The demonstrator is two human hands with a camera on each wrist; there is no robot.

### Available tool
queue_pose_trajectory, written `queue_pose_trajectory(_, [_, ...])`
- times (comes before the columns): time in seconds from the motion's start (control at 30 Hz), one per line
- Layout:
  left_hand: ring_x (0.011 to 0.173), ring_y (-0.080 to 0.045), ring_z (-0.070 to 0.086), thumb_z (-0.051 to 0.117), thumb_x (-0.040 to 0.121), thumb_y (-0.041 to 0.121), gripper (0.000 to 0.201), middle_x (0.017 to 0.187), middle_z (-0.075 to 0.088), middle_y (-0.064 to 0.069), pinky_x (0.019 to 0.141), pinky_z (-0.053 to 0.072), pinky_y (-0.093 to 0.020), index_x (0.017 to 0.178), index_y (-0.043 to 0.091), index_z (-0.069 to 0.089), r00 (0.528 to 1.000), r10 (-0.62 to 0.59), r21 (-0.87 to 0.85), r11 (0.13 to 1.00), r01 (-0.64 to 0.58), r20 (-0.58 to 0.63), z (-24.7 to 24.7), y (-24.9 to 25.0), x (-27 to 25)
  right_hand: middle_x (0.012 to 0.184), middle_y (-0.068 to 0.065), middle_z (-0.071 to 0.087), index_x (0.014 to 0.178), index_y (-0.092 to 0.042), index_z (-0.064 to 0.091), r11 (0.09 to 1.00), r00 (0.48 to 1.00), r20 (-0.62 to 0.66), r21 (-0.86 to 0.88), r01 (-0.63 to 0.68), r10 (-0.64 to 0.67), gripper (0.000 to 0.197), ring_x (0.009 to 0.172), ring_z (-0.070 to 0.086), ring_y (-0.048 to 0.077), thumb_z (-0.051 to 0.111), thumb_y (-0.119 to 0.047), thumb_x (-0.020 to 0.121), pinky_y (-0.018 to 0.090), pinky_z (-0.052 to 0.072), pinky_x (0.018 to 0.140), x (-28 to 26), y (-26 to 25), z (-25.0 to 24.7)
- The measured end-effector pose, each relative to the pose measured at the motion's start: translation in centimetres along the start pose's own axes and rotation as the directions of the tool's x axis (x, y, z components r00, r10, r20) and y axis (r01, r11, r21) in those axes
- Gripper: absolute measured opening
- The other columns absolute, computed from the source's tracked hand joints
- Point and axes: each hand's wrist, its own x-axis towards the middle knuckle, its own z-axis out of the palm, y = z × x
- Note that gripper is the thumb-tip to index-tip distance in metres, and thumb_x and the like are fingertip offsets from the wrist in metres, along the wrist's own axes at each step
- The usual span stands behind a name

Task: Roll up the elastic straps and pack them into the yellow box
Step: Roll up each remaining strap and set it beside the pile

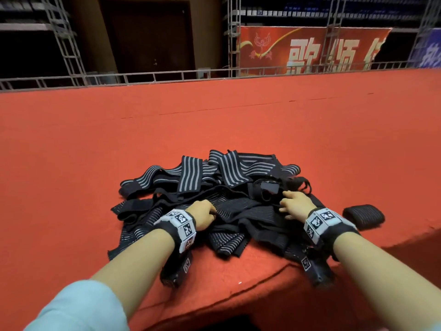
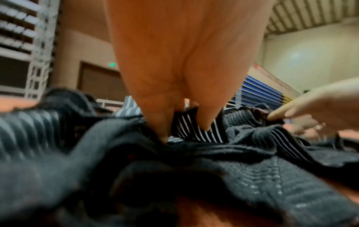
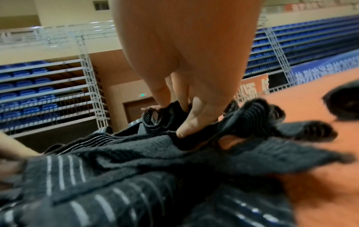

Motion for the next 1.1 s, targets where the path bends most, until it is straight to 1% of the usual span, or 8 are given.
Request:
queue_pose_trajectory(0.13, [0.102, -0.035, 0.062, 0.047, 0.098, 0.017, 0.025, 0.107, 0.067, -0.020, 0.082, 0.046, -0.034, 0.105, 0.002, 0.065, 0.996, 0.052, 0.047, 0.998, -0.048, -0.077, -3.5, 2.4, -2.9, 0.094, 0.010, 0.069, 0.098, -0.003, 0.065, 0.965, 0.944, -0.207, -0.003, 0.261, -0.256, 0.021, 0.085, 0.071, 0.025, 0.050, -0.016, 0.094, 0.050, 0.053, 0.085, -2.9, -1.7, -1.5])
queue_pose_trajectory(0.23, [0.090, -0.034, 0.063, 0.042, 0.100, 0.012, 0.026, 0.092, 0.065, -0.015, 0.069, 0.042, -0.028, 0.106, 0.004, 0.066, 0.958, 0.065, -0.040, 0.996, -0.079, -0.279, -7.4, 4.3, -4.8, 0.103, 0.009, 0.071, 0.100, -0.009, 0.071, 0.923, 0.857, -0.347, -0.079, 0.377, -0.381, 0.021, 0.102, 0.065, 0.025, 0.053, -0.017, 0.092, 0.041, 0.046, 0.098, -5.0, -3.4, -2.2])
queue_pose_trajectory(0.4, [0.091, -0.037, 0.064, 0.041, 0.100, 0.010, 0.030, 0.099, 0.069, -0.021, 0.076, 0.046, -0.039, 0.111, 0.004, 0.068, 0.703, -0.093, -0.245, 0.962, -0.118, -0.705, -12.0, 3.5, -7.9, 0.099, 0.001, 0.073, 0.101, -0.017, 0.074, 0.875, 0.739, -0.504, -0.076, 0.478, -0.447, 0.020, 0.099, 0.066, 0.018, 0.062, -0.019, 0.086, 0.031, 0.046, 0.097, -8.4, -6.6, -2.5])
queue_pose_trajectory(0.63, [0.100, -0.046, 0.057, 0.041, 0.102, 0.020, 0.032, 0.108, 0.064, -0.029, 0.079, 0.040, -0.043, 0.106, -0.002, 0.064, 0.410, -0.498, -0.554, 0.832, -0.021, -0.764, -11.7, -4.0, -10.3, 0.090, 0.012, 0.066, 0.099, -0.007, 0.066, 0.986, 0.955, -0.290, -0.134, -0.101, 0.059, 0.034, 0.084, 0.062, 0.029, 0.074, -0.027, 0.073, 0.027, 0.042, 0.067, -8.9, -4.3, -1.5])
queue_pose_trajectory(0.8, [0.097, -0.049, 0.056, 0.040, 0.101, 0.020, 0.034, 0.107, 0.062, -0.031, 0.079, 0.041, -0.045, 0.102, -0.005, 0.063, 0.278, -0.693, -0.714, 0.699, 0.031, -0.666, -8.3, -8.3, -11.0, 0.106, 0.020, 0.068, 0.094, -0.004, 0.068, 0.945, 0.973, -0.217, -0.293, -0.145, 0.082, 0.024, 0.099, 0.063, 0.036, 0.063, -0.025, 0.083, 0.028, 0.042, 0.073, -9.3, -2.7, -0.4])
queue_pose_trajectory(0.87, [0.103, -0.048, 0.056, 0.041, 0.100, 0.017, 0.033, 0.113, 0.062, -0.031, 0.084, 0.044, -0.046, 0.109, -0.006, 0.063, 0.324, -0.769, -0.788, 0.607, 0.101, -0.551, -6.5, -10.0, -10.8, 0.106, 0.020, 0.068, 0.089, -0.009, 0.068, 0.964, 0.949, -0.314, -0.259, -0.064, -0.021, 0.017, 0.099, 0.061, 0.038, 0.054, -0.017, 0.087, 0.032, 0.043, 0.077, -9.7, -3.3, -0.7])
queue_pose_trajectory(0.93, [0.111, -0.044, 0.057, 0.047, 0.097, 0.013, 0.033, 0.121, 0.060, -0.028, 0.092, 0.048, -0.043, 0.119, -0.006, 0.061, 0.517, -0.778, -0.803, 0.538, 0.256, -0.357, -4.7, -11.1, -10.4, 0.101, 0.017, 0.067, 0.095, -0.012, 0.068, 0.980, 0.899, -0.418, -0.191, 0.051, -0.128, 0.021, 0.095, 0.059, 0.036, 0.048, -0.017, 0.091, 0.033, 0.039, 0.075, -10.2, -4.4, -1.1])
queue_pose_trajectory(1.1, [0.128, -0.034, 0.043, 0.054, 0.080, 0.011, 0.048, 0.129, 0.059, -0.008, 0.103, 0.039, -0.040, 0.126, 0.024, 0.061, 0.656, -0.550, -0.454, 0.826, 0.336, -0.516, -3.3, -4.8, -10.0, 0.083, 0.009, 0.066, 0.088, -0.013, 0.063, 0.922, 0.826, -0.411, -0.140, 0.360, -0.385, 0.018, 0.083, 0.057, 0.031, 0.050, -0.025, 0.093, 0.032, 0.036, 0.067, -11.3, -6.7, 0.3])
